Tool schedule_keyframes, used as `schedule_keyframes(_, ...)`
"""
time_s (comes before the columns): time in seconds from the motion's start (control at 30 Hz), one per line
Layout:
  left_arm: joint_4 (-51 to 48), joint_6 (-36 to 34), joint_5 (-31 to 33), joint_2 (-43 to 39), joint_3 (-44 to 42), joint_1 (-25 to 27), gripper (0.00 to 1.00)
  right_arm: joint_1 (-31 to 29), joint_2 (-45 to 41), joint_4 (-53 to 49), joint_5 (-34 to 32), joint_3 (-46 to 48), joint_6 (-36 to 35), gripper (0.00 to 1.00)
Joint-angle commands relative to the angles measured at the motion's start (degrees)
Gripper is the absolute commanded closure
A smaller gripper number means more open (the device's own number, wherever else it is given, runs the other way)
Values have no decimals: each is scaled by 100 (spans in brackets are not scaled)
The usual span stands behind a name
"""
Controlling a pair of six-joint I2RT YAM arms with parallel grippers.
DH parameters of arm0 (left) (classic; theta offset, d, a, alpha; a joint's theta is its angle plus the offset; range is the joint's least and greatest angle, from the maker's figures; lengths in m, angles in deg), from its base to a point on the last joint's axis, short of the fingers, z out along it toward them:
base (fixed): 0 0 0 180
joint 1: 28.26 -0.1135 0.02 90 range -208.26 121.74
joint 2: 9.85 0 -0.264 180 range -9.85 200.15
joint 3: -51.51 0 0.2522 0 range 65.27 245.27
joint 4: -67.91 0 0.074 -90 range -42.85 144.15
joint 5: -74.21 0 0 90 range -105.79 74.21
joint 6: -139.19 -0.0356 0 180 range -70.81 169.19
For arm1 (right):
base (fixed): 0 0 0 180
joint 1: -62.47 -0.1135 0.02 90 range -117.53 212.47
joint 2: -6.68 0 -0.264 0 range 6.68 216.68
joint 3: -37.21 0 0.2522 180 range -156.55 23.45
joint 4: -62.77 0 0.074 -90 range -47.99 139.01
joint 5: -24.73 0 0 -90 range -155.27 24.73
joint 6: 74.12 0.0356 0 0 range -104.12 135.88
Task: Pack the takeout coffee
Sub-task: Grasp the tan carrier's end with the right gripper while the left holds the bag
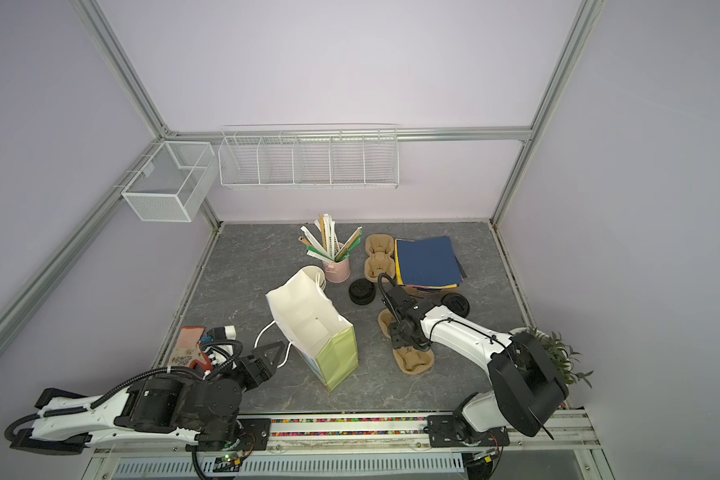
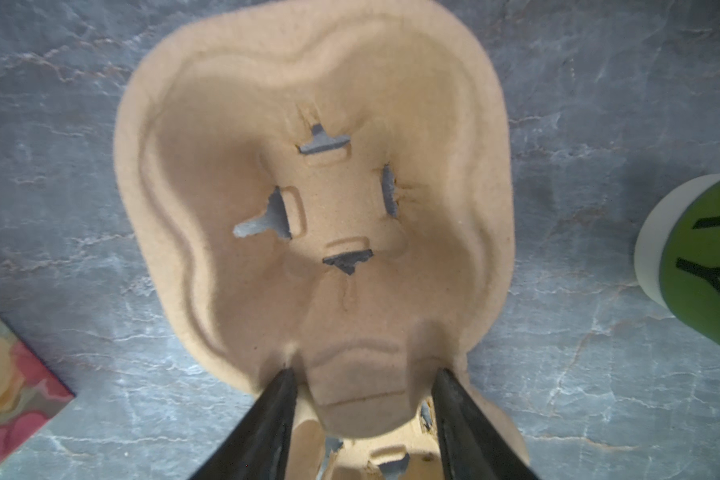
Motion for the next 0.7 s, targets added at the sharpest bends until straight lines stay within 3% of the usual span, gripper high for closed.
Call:
schedule_keyframes(0.0, -317, -432, 429, 52, 243, -17, 10, 20, -30, -136, 14, 95, -68, 43)
schedule_keyframes(0.27, -257, -742, 327, -471, 375, -17, 8, 36, -64, -149, -14, 114, -87, 43)
schedule_keyframes(0.3, -219, -899, 308, -463, 461, -16, 0, 35, -78, -150, -10, 117, -87, 43)
schedule_keyframes(0.4, -434, -1201, 370, -126, 936, -19, 0, 35, -87, -154, 13, 109, -78, 43)
schedule_keyframes(0.53, -1731, -296, 640, 374, 1621, -18, 0, 34, -102, -141, 42, 131, -69, 43)
schedule_keyframes(0.67, -1889, 380, 856, 52, 1376, -20, 0, 43, -134, -132, 31, 174, -70, 43)
